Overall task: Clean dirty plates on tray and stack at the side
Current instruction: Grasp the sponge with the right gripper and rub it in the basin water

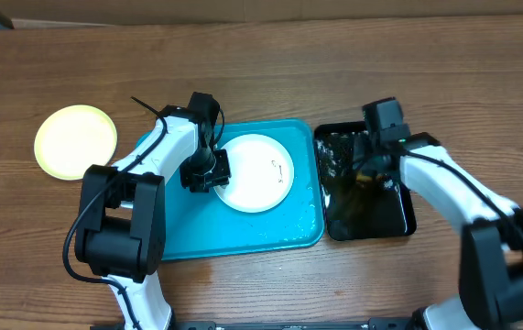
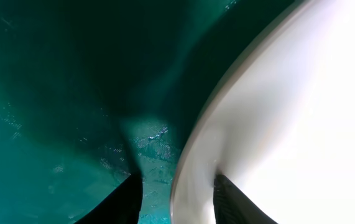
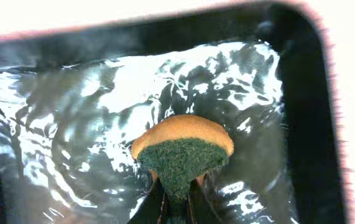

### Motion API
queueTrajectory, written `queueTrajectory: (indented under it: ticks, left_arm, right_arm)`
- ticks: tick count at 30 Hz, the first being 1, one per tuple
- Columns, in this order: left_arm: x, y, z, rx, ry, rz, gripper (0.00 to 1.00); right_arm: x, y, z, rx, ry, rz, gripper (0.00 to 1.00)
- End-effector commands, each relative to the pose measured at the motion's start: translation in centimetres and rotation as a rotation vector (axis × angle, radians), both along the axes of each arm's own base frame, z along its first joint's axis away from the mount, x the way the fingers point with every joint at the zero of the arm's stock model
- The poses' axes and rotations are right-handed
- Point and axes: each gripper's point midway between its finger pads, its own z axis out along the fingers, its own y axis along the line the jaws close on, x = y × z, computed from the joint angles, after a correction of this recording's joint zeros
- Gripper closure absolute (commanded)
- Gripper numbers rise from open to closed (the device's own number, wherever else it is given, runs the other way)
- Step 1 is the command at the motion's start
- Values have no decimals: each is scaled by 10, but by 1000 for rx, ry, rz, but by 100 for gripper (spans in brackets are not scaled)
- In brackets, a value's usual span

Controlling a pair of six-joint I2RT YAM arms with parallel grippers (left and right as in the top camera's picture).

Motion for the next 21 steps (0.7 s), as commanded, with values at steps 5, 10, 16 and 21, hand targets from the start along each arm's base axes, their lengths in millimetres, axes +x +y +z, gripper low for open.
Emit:
queueTrajectory:
  ticks: [5, 10, 16, 21]
  left_arm:
    - [-7, -1, -15, 14, 42, -2, 60]
    - [-7, -1, -15, 14, 42, -2, 70]
    - [-7, -1, -15, 12, 42, -2, 87]
    - [-7, -1, -15, 11, 41, -2, 96]
  right_arm:
    - [-1, 2, 90, 61, -160, 0, 96]
    - [-12, 7, 81, 96, -101, -5, 96]
    - [-18, 18, 78, 161, -64, 14, 96]
    - [-21, 17, 74, 156, -43, 13, 96]
